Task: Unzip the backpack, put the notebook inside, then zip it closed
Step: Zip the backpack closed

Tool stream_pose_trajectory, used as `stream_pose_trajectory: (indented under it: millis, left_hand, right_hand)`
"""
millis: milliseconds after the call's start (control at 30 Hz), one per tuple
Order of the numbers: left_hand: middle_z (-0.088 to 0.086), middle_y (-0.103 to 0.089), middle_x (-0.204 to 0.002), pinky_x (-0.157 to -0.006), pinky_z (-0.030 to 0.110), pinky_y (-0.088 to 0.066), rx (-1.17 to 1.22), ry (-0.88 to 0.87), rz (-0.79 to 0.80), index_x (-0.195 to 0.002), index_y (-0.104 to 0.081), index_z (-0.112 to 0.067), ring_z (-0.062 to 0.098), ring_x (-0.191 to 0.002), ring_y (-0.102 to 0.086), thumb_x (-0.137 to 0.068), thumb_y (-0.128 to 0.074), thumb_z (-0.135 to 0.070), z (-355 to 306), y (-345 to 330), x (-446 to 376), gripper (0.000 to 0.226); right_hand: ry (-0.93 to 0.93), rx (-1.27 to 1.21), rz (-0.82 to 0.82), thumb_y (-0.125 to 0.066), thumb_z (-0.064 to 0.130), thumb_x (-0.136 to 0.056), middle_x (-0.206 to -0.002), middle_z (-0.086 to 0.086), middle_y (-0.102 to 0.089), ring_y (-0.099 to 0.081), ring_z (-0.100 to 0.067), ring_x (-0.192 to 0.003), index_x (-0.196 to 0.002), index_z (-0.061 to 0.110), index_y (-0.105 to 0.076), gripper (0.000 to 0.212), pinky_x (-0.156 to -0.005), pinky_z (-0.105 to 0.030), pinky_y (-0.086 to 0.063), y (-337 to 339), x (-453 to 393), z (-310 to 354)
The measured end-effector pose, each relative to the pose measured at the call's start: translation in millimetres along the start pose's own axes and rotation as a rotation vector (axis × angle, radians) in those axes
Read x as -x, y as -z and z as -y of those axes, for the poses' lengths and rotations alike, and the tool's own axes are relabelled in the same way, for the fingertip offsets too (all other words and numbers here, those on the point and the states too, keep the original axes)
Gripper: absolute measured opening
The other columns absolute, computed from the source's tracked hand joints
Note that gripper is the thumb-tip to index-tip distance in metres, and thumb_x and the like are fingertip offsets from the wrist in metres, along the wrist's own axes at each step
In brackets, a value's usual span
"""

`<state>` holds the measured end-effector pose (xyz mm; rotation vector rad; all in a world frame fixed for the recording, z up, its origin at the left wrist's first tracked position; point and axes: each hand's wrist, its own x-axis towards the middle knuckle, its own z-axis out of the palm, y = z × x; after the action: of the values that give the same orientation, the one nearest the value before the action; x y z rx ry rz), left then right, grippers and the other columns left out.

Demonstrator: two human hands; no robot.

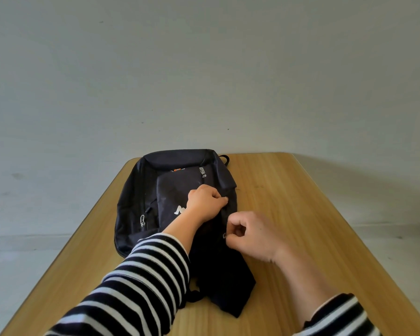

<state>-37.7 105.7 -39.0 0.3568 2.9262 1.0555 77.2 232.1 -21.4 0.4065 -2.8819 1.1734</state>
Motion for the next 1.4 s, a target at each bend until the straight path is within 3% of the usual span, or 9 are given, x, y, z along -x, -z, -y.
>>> stream_pose_trajectory:
  millis: [133,367,500,600,733,833,967,1167,1400]
  left_hand:
    - [-0.010,-0.040,-0.054,-0.096,0.039,-0.040,0.006,0.011,0.002,-0.037,-0.039,-0.021,0.046,-0.100,-0.056,-0.085,-0.062,-0.033,0.8,0.0,0.3,0.054]
    - [0.000,-0.053,-0.066,-0.102,0.042,-0.038,0.029,0.038,0.027,-0.044,-0.045,-0.023,0.035,-0.096,-0.060,-0.087,-0.059,-0.036,-4.3,5.2,6.9,0.047]
    - [-0.005,-0.062,-0.077,-0.090,0.036,-0.048,0.312,0.128,0.094,-0.079,-0.069,-0.019,0.020,-0.089,-0.059,-0.089,-0.056,-0.042,-11.2,19.2,21.4,0.028]
    - [-0.005,-0.066,-0.086,-0.077,0.026,-0.050,0.358,0.090,0.051,-0.098,-0.066,-0.018,0.007,-0.080,-0.060,-0.092,-0.056,-0.036,-16.5,39.1,40.9,0.022]
    - [-0.002,-0.066,-0.062,-0.050,0.019,-0.045,0.360,0.126,0.019,-0.078,-0.067,-0.012,0.006,-0.049,-0.056,-0.092,-0.056,-0.033,-15.2,63.7,80.9,0.028]
    - [0.004,-0.069,-0.060,-0.041,0.017,-0.036,0.396,0.282,0.299,-0.075,-0.068,-0.009,0.009,-0.039,-0.050,-0.095,-0.049,-0.040,-13.4,74.8,112.6,0.042]
    - [0.007,-0.075,-0.075,-0.042,0.014,-0.041,0.468,0.400,0.552,-0.086,-0.069,-0.007,0.008,-0.048,-0.062,-0.096,-0.041,-0.048,-6.4,68.5,128.7,0.051]
    - [0.000,-0.074,-0.072,-0.042,0.009,-0.038,0.542,0.419,0.559,-0.086,-0.068,-0.008,0.002,-0.051,-0.064,-0.097,-0.048,-0.033,-2.1,62.5,127.3,0.033]
    - [-0.003,-0.066,-0.058,-0.041,0.010,-0.039,0.595,0.351,0.525,-0.083,-0.069,-0.007,0.003,-0.044,-0.056,-0.092,-0.060,-0.021,7.6,61.5,129.8,0.019]
  right_hand:
    - [0.014,0.009,-0.009,-0.062,0.021,-0.074,-0.057,0.006,-0.051,-0.047,-0.007,-0.055,-0.056,0.029,-0.049,0.025,-0.053,-0.023,-0.039,1.2,0.9,2.3]
    - [0.066,-0.019,0.188,-0.062,0.022,-0.075,-0.062,0.009,-0.055,-0.051,-0.005,-0.058,-0.063,0.024,-0.056,0.014,-0.056,-0.021,-0.043,-8.6,3.7,18.3]
    - [0.049,-0.123,0.101,-0.068,0.026,-0.080,-0.067,0.008,-0.061,-0.055,-0.002,-0.060,-0.071,0.018,-0.066,0.012,-0.057,-0.018,-0.044,-2.5,4.4,13.6]
    - [0.032,-0.140,0.049,-0.072,0.030,-0.078,-0.070,0.007,-0.064,-0.058,-0.001,-0.063,-0.072,0.015,-0.069,0.016,-0.057,-0.015,-0.046,-2.2,4.6,12.7]
    - [0.040,-0.142,0.001,-0.074,0.030,-0.076,-0.064,0.006,-0.062,-0.056,0.000,-0.060,-0.067,0.019,-0.068,0.015,-0.056,-0.015,-0.044,-2.9,3.8,15.2]
    - [0.103,-0.114,-0.029,-0.073,0.027,-0.077,-0.059,0.008,-0.059,-0.054,0.000,-0.058,-0.064,0.025,-0.063,0.016,-0.054,-0.014,-0.042,-5.3,4.9,20.1]
    - [0.095,-0.101,0.035,-0.070,0.020,-0.075,-0.055,0.008,-0.057,-0.053,0.000,-0.053,-0.063,0.022,-0.062,0.015,-0.052,-0.015,-0.042,-12.9,7.8,25.1]
    - [0.081,-0.102,0.147,-0.072,0.018,-0.075,-0.066,0.009,-0.066,-0.059,0.000,-0.061,-0.064,0.032,-0.064,0.020,-0.061,-0.017,-0.047,-13.9,7.8,22.4]
    - [0.091,0.050,0.086,-0.071,0.015,-0.079,-0.100,0.022,-0.058,-0.048,0.003,-0.098,-0.102,0.032,-0.069,0.029,-0.082,-0.014,-0.039,-8.8,2.8,2.7]
